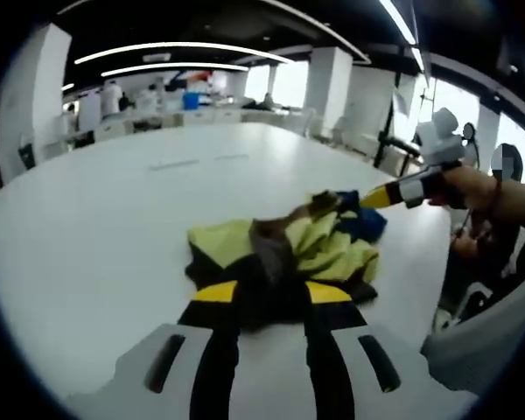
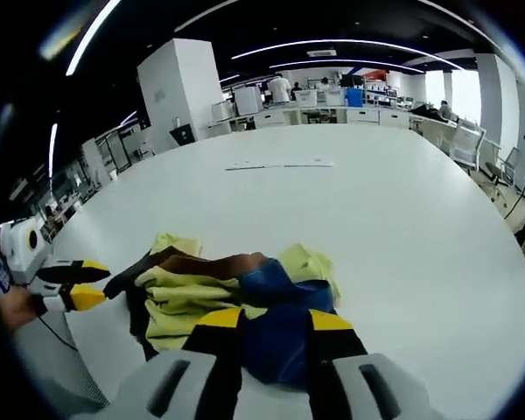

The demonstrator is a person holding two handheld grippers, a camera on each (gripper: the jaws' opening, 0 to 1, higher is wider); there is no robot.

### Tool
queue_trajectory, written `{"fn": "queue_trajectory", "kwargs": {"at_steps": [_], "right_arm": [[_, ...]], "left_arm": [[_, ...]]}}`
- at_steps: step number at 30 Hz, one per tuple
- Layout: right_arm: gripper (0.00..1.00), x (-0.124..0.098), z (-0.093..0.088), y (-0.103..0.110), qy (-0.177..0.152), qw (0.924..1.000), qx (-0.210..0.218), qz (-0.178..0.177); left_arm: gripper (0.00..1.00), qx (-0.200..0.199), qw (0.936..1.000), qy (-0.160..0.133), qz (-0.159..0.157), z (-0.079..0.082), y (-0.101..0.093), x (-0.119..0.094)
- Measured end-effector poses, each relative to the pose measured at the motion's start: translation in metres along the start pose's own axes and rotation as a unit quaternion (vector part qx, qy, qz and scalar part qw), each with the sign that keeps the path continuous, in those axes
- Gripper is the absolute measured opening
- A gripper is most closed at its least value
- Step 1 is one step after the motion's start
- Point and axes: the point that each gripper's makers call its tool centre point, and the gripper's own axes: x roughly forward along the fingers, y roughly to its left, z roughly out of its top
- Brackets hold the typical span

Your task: Fold the garment on the visible template until the final outline fits inside the template.

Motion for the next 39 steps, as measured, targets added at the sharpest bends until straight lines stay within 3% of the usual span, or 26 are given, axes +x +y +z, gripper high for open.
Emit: {"fn": "queue_trajectory", "kwargs": {"at_steps": [9,14,27,39], "right_arm": [[0.13,0.002,-0.003,-0.006,0.017,0.9996,0.0,-0.024],[0.12,0.006,-0.007,-0.006,0.031,0.9991,0.003,-0.029],[0.0,0.015,-0.023,-0.006,0.058,0.9977,-0.021,-0.029],[0.0,0.019,-0.031,-0.007,0.07,0.9962,-0.044,-0.028]], "left_arm": [[0.16,0.013,0.9999,-0.002,-0.004,-0.006,0.001,0.006],[0.13,0.012,0.9999,0.005,-0.001,-0.01,0.002,0.007],[0.08,0.006,0.9999,0.011,0.004,-0.017,0.006,0.012],[0.01,0.006,0.9999,0.014,0.005,-0.02,0.007,0.013]]}}
